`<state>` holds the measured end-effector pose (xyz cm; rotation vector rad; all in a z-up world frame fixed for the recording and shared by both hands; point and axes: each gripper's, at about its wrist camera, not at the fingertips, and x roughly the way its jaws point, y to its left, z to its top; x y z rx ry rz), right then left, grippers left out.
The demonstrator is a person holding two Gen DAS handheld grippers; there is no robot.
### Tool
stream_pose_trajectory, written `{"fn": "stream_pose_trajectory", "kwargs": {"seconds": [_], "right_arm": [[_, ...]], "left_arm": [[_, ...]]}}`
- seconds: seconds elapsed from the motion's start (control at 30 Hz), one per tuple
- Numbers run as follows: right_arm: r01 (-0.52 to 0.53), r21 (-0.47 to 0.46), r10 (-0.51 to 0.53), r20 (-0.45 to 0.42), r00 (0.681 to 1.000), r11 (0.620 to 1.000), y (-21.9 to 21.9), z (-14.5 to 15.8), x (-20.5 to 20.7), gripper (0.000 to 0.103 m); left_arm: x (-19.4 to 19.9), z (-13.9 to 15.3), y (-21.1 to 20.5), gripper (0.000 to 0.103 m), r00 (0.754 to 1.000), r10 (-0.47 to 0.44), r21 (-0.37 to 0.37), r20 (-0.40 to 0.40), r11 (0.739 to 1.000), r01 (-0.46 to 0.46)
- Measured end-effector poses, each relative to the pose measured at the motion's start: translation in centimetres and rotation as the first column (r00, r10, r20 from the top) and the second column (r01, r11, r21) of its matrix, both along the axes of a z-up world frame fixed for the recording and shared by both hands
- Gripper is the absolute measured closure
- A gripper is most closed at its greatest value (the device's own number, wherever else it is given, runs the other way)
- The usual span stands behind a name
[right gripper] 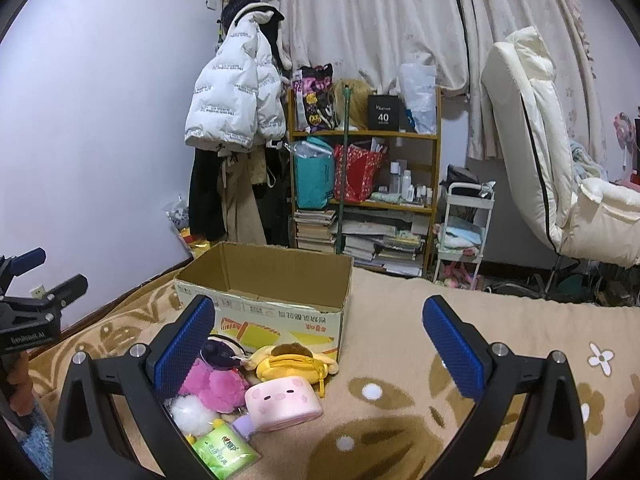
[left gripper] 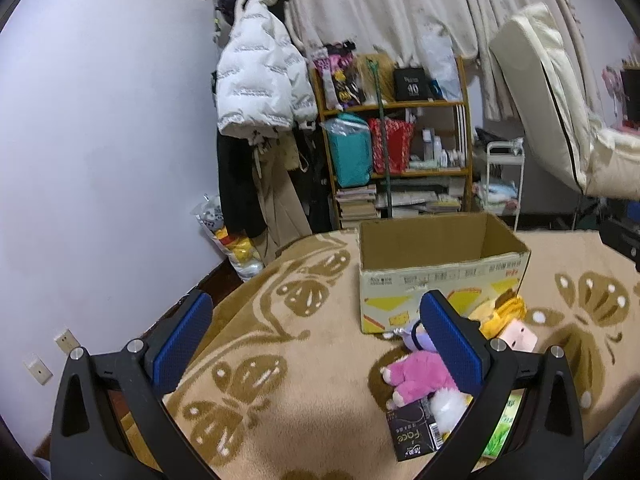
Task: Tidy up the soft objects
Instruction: 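Lower the left tool to the black tissue pack while the right tool reaches the marshmallow plush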
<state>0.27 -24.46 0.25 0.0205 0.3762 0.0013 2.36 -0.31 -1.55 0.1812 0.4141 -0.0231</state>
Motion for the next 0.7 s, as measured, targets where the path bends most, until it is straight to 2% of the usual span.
{"fn": "stream_pose_trajectory", "kwargs": {"seconds": [0.27,0.4,0.5,0.7], "right_arm": [[-0.004,0.029,0.007,-0.076,0.997,1.000,-0.8,-1.5,2.3,0.000],[-0.012,0.054,0.019,-0.128,0.992,0.998,-0.7,-2.6,3.5,0.000],[-0.019,0.068,0.031,-0.169,0.985,0.997,-0.8,-3.3,4.6,0.000],[-0.030,0.091,0.053,-0.265,0.963,0.995,-0.4,-5.5,6.7,0.000]], "left_arm": [[1.6,-1.0,-2.4,0.001,0.997,-0.040,0.051,-0.061,0.998,0.043],[2.8,-1.7,-3.1,0.001,0.990,-0.058,0.051,-0.131,0.997,0.066],[4.0,-2.6,-3.3,0.001,0.978,-0.064,0.030,-0.201,0.997,0.072],[6.2,-4.7,-2.9,0.001,0.937,-0.085,-0.048,-0.340,0.996,0.073]]}}
